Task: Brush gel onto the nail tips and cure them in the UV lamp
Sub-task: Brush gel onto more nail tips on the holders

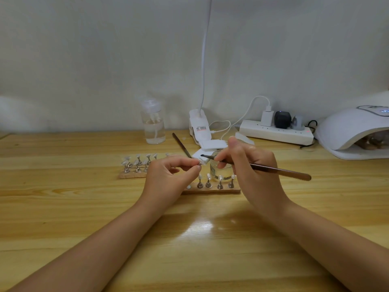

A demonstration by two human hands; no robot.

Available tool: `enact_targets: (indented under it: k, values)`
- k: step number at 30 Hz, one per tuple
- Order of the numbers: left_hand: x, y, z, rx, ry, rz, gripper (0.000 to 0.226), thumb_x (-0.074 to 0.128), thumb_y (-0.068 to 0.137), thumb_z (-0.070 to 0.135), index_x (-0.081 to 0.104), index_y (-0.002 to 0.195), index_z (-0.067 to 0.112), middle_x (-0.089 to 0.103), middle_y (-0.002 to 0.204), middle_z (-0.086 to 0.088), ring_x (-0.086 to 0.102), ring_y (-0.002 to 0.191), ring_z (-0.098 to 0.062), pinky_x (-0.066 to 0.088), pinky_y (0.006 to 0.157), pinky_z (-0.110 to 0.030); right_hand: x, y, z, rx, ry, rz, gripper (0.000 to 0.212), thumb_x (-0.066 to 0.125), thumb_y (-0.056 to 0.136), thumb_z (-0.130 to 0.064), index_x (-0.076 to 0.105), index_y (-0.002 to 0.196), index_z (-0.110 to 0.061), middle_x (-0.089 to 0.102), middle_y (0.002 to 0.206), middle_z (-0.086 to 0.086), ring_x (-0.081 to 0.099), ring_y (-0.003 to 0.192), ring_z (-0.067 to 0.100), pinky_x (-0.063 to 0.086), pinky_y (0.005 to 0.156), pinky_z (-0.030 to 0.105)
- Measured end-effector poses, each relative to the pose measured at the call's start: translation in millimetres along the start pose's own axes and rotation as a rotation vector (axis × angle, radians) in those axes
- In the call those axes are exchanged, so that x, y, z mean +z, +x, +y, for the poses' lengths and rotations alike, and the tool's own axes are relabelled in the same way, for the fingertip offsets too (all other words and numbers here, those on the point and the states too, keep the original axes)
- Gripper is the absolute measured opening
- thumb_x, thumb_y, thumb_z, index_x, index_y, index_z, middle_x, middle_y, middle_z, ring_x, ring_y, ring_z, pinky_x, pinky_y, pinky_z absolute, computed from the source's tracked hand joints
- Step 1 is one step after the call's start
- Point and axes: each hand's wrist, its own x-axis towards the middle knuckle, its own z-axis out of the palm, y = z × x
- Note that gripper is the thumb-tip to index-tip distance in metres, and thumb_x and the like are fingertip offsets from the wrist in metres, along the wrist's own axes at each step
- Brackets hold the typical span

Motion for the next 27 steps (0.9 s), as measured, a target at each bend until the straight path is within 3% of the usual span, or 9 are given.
enact_targets:
  k: [4,10,15,18,24,27]
  values:
    - [-0.6,-0.3,-0.1,0.008,-0.003,-0.003,0.022,0.071,0.074,0.009,0.071,0.069,0.03,0.07,0.072,0.013,0.062,0.071,-0.008,0.051,0.083,-0.049,1.0,-0.2,-0.4,0.007,-0.042,-0.039,0.037,0.043,0.089,-0.035,0.068,0.07,-0.015,0.066,0.064,0.001,0.063,0.065,0.007,0.051,0.065,0.026]
    - [-1.3,-0.6,0.4,0.012,0.009,-0.009,0.02,0.071,0.074,0.009,0.071,0.069,0.028,0.07,0.074,0.013,0.063,0.072,-0.008,0.051,0.083,-0.047,-1.5,-1.5,-4.0,0.114,0.112,0.053,0.046,0.045,0.086,-0.043,0.066,0.054,-0.018,0.061,0.048,0.001,0.056,0.048,0.003,0.039,0.053,0.008]
    - [-1.2,-0.5,0.3,0.026,0.014,-0.014,0.02,0.072,0.074,0.009,0.071,0.069,0.028,0.07,0.071,0.013,0.061,0.068,-0.005,0.052,0.081,-0.047,-0.1,0.0,-2.6,0.044,0.036,0.002,0.039,0.043,0.09,-0.034,0.067,0.063,-0.019,0.063,0.056,-0.001,0.058,0.056,0.0,0.041,0.057,0.009]
    - [-1.8,-0.6,-0.6,0.032,0.022,-0.02,0.016,0.072,0.074,0.011,0.072,0.072,0.027,0.07,0.073,0.01,0.063,0.071,-0.008,0.052,0.081,-0.047,1.5,-0.5,-2.7,0.037,-0.021,-0.046,0.039,0.043,0.09,-0.039,0.067,0.066,-0.02,0.065,0.061,-0.001,0.061,0.062,0.005,0.049,0.061,0.021]
    - [-1.4,1.0,-2.6,-0.002,-0.016,0.033,0.027,0.073,0.074,0.011,0.07,0.064,0.035,0.07,0.072,0.017,0.063,0.074,-0.007,0.052,0.082,-0.045,-1.3,-3.5,-3.6,0.117,0.067,0.025,0.044,0.043,0.082,-0.043,0.066,0.056,-0.015,0.061,0.049,0.004,0.058,0.049,0.006,0.043,0.055,0.011]
    - [-3.1,2.0,-3.5,0.012,-0.019,0.046,0.024,0.072,0.075,0.012,0.07,0.07,0.035,0.071,0.078,0.018,0.065,0.083,-0.009,0.052,0.084,-0.039,-4.1,-2.0,-5.6,0.116,0.088,0.059,0.045,0.042,0.081,-0.043,0.065,0.056,-0.015,0.06,0.047,0.001,0.054,0.046,0.002,0.039,0.052,0.009]
